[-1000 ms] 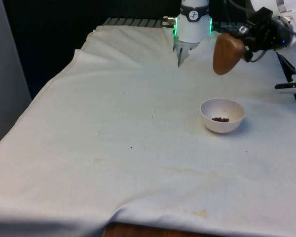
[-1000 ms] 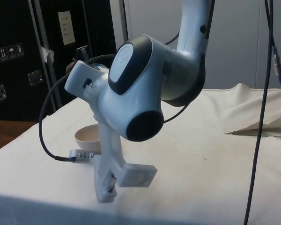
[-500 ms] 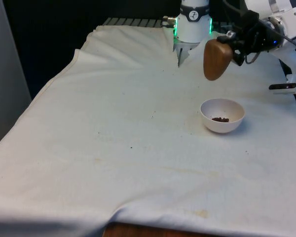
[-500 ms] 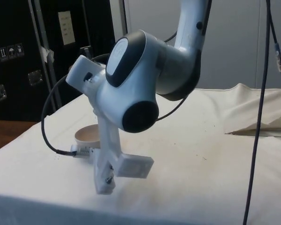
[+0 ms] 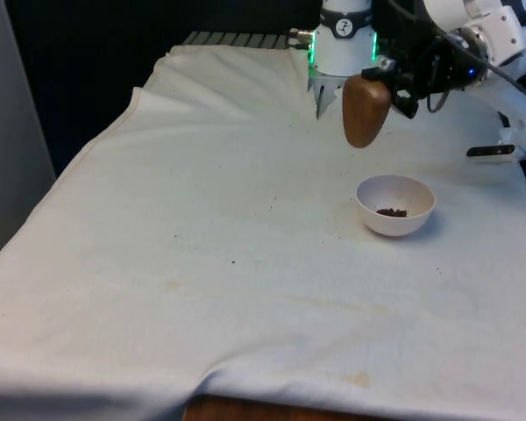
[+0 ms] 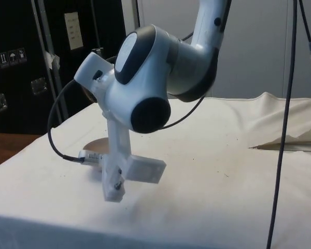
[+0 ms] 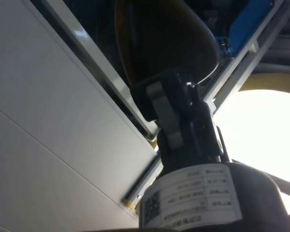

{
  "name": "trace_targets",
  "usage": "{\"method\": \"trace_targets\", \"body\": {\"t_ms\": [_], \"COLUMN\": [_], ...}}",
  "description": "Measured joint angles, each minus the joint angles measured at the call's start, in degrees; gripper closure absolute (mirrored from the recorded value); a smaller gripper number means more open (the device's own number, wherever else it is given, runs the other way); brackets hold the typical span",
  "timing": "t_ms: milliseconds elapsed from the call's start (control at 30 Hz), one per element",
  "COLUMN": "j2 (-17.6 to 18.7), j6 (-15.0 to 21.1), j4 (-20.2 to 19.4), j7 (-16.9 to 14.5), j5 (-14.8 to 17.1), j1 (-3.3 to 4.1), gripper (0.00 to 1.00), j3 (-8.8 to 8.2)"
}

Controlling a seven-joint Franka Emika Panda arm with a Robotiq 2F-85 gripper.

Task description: Pour the coffee beans from the cup into the bowl.

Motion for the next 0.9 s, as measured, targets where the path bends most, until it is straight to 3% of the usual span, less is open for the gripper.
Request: {"method": "trace_targets", "body": {"t_ms": [333, 900], "j2": [-1.55, -4.93], "j6": [4.18, 9.28], "j4": [0.0, -0.57], "j7": [2.23, 4.13], "j5": [0.52, 3.38], "j1": [-0.92, -1.32], "gripper": [1.0, 1.0], "j3": [-1.78, -4.7]}}
